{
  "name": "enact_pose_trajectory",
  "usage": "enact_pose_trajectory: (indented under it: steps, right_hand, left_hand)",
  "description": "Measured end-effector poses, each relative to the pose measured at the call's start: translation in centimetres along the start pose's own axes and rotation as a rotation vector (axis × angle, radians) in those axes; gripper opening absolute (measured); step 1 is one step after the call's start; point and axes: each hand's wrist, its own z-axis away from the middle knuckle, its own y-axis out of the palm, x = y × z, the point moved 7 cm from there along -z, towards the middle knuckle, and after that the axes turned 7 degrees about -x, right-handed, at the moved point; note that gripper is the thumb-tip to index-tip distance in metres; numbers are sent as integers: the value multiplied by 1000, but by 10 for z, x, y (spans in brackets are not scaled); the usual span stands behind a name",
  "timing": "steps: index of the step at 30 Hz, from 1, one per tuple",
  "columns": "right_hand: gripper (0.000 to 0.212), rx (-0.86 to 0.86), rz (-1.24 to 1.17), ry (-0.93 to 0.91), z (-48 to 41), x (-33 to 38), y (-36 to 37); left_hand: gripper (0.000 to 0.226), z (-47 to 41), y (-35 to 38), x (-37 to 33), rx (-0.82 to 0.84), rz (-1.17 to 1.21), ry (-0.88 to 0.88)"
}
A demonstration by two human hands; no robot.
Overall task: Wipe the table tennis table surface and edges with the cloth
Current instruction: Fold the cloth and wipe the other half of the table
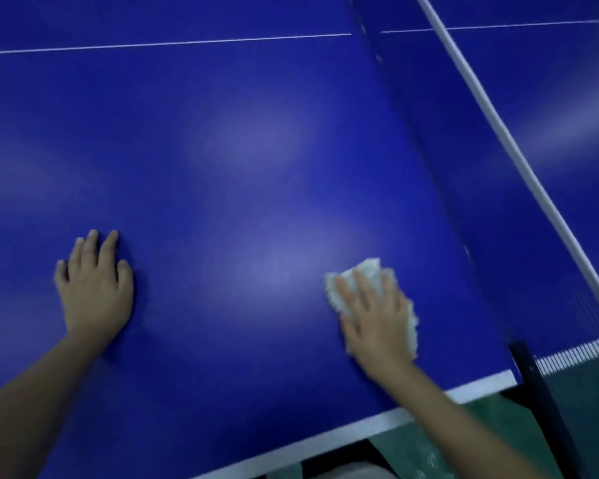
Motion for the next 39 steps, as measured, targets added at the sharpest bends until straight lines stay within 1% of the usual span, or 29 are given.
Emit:
enact_pose_trajectory:
  steps: [2,4,6,7,8,9,10,12,13,14,15,16,17,19,21,22,23,25,26,28,29,30,31,33,34,36,37,38,39]
  right_hand:
    - [55,24,-46,-268,44,55,1]
    - [57,103,-114,-523,68,79,6]
    - [55,102,-81,-588,72,68,-2]
    - [54,79,-19,-539,69,52,-4]
    - [55,82,62,-427,66,31,-5]
    - [56,109,108,-243,65,4,-5]
    - [55,81,97,-15,68,-24,-8]
    - [46,-54,-19,414,85,-62,-17]
    - [46,-85,-62,571,95,-64,-18]
    - [48,-86,-87,670,101,-56,-18]
    - [49,-77,-90,697,105,-39,-17]
    - [50,-62,-71,649,105,-12,-17]
    - [49,-53,-52,542,106,20,-17]
    - [47,-45,-87,214,110,96,-18]
    - [48,-28,-238,-92,124,161,-23]
    - [48,36,-329,-181,131,181,-23]
    - [49,113,-433,-218,135,191,-23]
    - [47,286,-678,-150,145,190,-24]
    - [45,251,-767,-78,149,182,-32]
    - [44,40,-860,84,163,164,-57]
    - [43,-79,-913,148,174,161,-72]
    - [43,-162,-967,171,185,163,-81]
    - [42,-197,-999,146,196,167,-86]
    - [51,-115,-885,88,211,162,-75]
    - [60,-36,-762,106,218,148,-65]
    - [71,83,-553,318,234,104,-46]
    - [72,43,-520,430,241,85,-49]
    - [73,-49,-528,507,246,75,-57]
    - [74,-123,-554,501,249,75,-63]
  left_hand:
    - [47,7,-4,-7,-7,-9,27]
    - [46,22,-4,-18,40,6,7]
    - [47,59,-10,-31,94,9,27]
    - [45,79,-14,-38,116,18,70]
    - [44,102,-18,-44,144,33,126]
    - [45,125,-22,-50,178,47,185]
    - [51,148,-25,-54,208,57,238]
    - [52,186,-32,-54,235,65,299]
    - [48,200,-35,-53,238,69,313]
    - [44,213,-37,-51,235,70,319]
    - [44,224,-38,-50,238,69,323]
    - [44,232,-39,-47,252,67,316]
    - [44,238,-38,-42,270,69,302]
    - [44,242,-37,-34,260,179,230]
    - [41,244,-45,-34,262,367,135]
    - [38,245,-52,-36,258,474,79]
    - [37,245,-57,-38,251,576,15]
    - [35,246,-63,-42,247,725,-120]
    - [34,249,-65,-46,255,776,-176]
    - [34,255,-66,-62,305,946,-278]
    - [35,260,-64,-76,383,1085,-349]
    - [38,267,-59,-93,508,1229,-433]
    - [42,277,-53,-111,664,1356,-547]
    - [48,296,-47,-141,948,1499,-792]
    - [50,303,-43,-150,1039,1519,-845]
    - [53,311,-37,-163,1117,1505,-825]
    - [53,314,-33,-169,1139,1486,-803]
    - [52,320,-30,-173,1166,1463,-799]
    - [50,328,-27,-180,1202,1433,-805]
